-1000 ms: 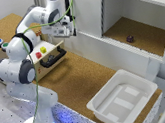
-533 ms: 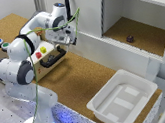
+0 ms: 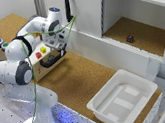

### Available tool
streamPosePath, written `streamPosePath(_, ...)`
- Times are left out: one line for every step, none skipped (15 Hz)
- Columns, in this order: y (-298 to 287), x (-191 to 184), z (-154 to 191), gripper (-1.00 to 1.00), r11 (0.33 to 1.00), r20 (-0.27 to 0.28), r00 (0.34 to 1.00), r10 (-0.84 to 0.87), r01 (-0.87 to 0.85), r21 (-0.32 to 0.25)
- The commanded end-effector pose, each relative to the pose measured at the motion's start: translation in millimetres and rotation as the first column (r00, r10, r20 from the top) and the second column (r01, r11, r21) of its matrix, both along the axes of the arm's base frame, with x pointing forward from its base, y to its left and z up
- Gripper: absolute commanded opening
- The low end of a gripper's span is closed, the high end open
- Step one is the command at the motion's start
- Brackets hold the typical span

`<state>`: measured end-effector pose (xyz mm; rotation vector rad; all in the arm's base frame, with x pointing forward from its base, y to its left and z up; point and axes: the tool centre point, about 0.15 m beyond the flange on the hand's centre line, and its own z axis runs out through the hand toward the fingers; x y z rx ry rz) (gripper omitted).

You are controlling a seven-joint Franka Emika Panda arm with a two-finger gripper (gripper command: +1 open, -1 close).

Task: Go close the drawer

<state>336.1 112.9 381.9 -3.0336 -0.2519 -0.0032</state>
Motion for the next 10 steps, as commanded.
streamPosePath(-15.2, 4.8, -39.7, 1.0, 0.994, 0.013, 1.0, 0.005, -0.007, 0.11)
streamPosePath(-13.1, 6.2, -45.3, 1.0, 0.994, 0.002, 1.0, 0.002, -0.002, 0.11)
streamPosePath(-10.1, 6.8, -49.5, 1.0, 0.994, -0.007, 1.0, 0.011, -0.01, 0.113)
streamPosePath(-6.1, 7.7, -53.2, 1.0, 0.994, -0.014, 1.0, 0.017, -0.015, 0.111)
streamPosePath(-0.5, 8.6, -56.6, 1.0, 0.995, -0.018, 0.999, 0.027, -0.025, 0.097)
streamPosePath(4.0, 8.9, -58.4, 1.0, 0.995, -0.023, 0.999, 0.034, -0.031, 0.1)
streamPosePath(11.1, 8.2, -61.0, 1.0, 0.995, -0.027, 0.999, 0.041, -0.038, 0.091)
streamPosePath(16.6, 7.2, -63.3, 1.0, 0.995, -0.031, 0.999, 0.042, -0.039, 0.094)
streamPosePath(20.1, 5.8, -66.5, 1.0, 0.995, -0.037, 0.999, 0.032, -0.028, 0.091)
streamPosePath(21.2, 5.4, -69.9, 1.0, 0.996, -0.042, 0.999, 0.013, -0.009, 0.089)
